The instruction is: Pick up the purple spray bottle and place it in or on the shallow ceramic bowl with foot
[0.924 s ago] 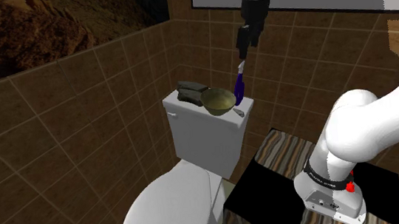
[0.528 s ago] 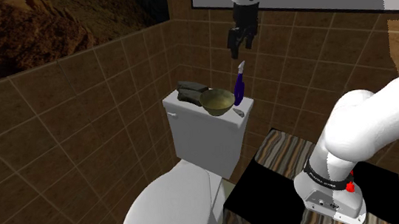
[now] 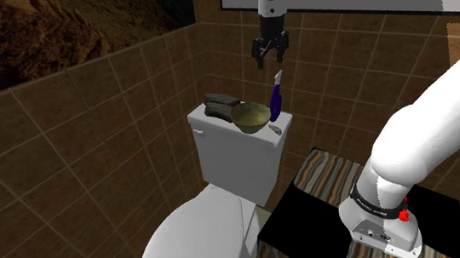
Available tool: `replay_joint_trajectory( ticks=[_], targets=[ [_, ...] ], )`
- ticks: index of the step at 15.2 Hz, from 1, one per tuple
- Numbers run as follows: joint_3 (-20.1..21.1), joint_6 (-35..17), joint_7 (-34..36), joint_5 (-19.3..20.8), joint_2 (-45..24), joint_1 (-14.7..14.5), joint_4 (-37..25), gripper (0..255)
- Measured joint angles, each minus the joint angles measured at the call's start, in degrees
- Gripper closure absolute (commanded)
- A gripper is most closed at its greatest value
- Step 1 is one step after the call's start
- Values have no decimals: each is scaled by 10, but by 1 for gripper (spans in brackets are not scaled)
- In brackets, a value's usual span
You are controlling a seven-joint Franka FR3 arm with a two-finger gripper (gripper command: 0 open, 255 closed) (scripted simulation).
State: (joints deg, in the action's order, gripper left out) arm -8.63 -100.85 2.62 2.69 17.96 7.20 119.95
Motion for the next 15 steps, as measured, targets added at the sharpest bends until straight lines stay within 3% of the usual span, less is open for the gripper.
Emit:
replay_joint_trajectory(
  ticks=[15],
  targets=[
    [-94, -13, 23, -137, -299, 87, -182, 0]
  ],
)
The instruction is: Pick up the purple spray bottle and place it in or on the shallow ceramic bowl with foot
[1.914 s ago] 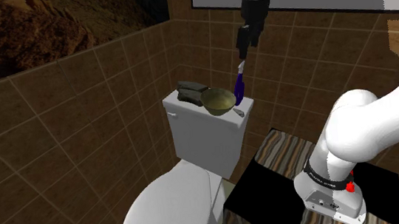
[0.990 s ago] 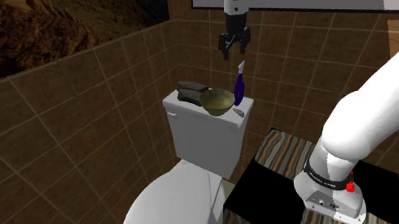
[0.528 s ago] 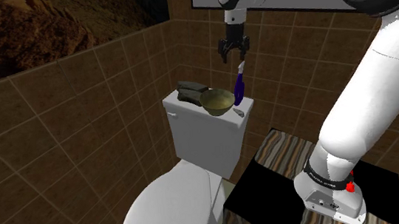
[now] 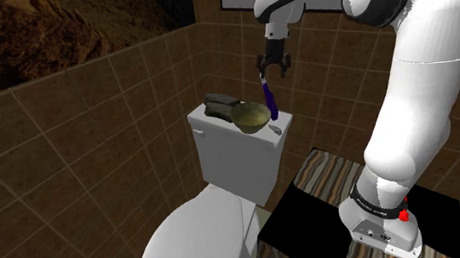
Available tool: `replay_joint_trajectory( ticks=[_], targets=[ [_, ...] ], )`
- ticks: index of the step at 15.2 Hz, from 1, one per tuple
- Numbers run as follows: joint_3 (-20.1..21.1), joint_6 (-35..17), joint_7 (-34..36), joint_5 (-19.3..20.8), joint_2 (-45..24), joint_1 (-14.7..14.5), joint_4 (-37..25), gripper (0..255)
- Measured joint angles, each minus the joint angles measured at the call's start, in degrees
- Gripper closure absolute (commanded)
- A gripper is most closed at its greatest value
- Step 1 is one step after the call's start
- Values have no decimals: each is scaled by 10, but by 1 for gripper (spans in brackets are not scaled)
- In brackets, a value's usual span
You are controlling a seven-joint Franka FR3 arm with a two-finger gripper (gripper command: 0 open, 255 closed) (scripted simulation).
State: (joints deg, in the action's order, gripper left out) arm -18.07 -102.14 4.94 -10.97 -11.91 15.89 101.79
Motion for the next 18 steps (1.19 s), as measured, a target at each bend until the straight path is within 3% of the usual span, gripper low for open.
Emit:
replay_joint_trajectory(
  ticks=[4, 7, 11, 12, 13, 15, 18],
  targets=[
    [-13, 17, 3, -53, 1, -19, -6, 0],
    [-15, 15, 31, -66, -1, -21, -9, 0],
    [-32, -5, 365, -161, -12, -46, -22, 0],
    [-32, -6, 412, -164, -10, -46, -20, 0],
    [-30, -6, 399, -163, -10, -45, -20, 0],
    [-36, -90, 443, -153, 20, -63, 48, 0],
    [-44, -297, 646, -104, 65, -105, 176, 0]
  ],
)
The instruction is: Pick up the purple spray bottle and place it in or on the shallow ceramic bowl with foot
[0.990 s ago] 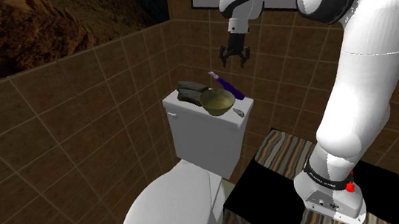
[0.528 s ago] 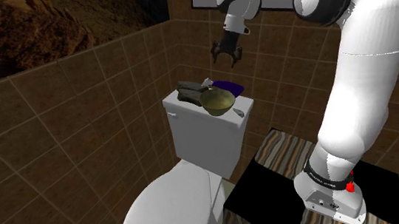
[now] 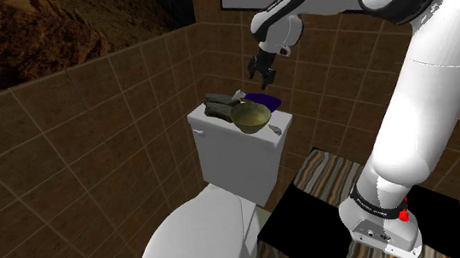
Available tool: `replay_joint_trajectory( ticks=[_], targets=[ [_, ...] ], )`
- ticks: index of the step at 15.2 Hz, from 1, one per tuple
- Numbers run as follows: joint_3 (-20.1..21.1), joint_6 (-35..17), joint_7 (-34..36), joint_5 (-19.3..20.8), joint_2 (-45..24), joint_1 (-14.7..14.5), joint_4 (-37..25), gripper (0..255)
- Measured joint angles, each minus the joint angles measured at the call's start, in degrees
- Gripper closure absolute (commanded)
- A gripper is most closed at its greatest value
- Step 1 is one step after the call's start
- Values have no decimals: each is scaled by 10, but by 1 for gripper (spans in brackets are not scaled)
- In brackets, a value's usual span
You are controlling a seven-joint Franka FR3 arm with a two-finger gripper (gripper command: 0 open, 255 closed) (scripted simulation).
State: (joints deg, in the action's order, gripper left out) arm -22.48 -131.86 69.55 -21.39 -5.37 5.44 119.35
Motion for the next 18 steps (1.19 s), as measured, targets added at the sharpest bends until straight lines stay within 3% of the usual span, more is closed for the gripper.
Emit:
replay_joint_trajectory(
  ticks=[2, 3, 4, 5, 7, 11, 18],
  targets=[
    [-8, -132, 195, 74, 5, -29, 67, 0],
    [-22, -183, 312, 132, -1, -43, 88, 0],
    [-31, -214, 397, 174, -2, -55, 103, 0],
    [-36, -233, 438, 191, -7, -61, 110, 0],
    [-37, -257, 463, 194, -21, -64, 115, 0],
    [-26, -283, 449, 164, -58, -55, 105, 0],
    [-21, -291, 441, 153, -68, -50, 104, 0]
  ],
)
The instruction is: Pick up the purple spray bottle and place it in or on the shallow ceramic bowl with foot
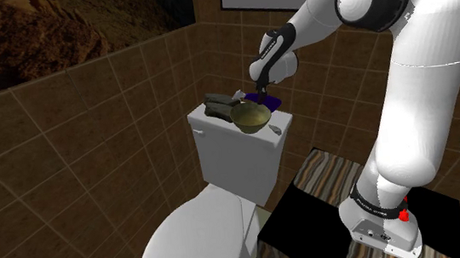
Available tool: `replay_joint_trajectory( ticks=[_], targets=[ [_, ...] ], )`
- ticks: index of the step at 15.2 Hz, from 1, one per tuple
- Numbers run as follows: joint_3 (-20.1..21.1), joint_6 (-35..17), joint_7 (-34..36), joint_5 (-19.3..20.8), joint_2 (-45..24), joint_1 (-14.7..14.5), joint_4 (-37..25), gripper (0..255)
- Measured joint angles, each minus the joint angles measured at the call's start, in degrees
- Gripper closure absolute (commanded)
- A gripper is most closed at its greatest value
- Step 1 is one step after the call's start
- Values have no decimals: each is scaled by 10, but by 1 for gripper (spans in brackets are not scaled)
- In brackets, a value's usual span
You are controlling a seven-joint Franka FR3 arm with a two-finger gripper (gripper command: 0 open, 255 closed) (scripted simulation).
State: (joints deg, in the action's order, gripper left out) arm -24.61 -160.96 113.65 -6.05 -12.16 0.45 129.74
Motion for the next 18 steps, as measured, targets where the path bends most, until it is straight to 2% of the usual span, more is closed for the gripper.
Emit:
replay_joint_trajectory(
  ticks=[1, 11, 18],
  targets=[
    [0, 0, 0, 0, 0, 0, 0, 255],
    [0, 0, 0, 0, 0, 0, 0, 255],
    [-16, 41, 26, 35, 35, -14, -9, 255]
  ],
)
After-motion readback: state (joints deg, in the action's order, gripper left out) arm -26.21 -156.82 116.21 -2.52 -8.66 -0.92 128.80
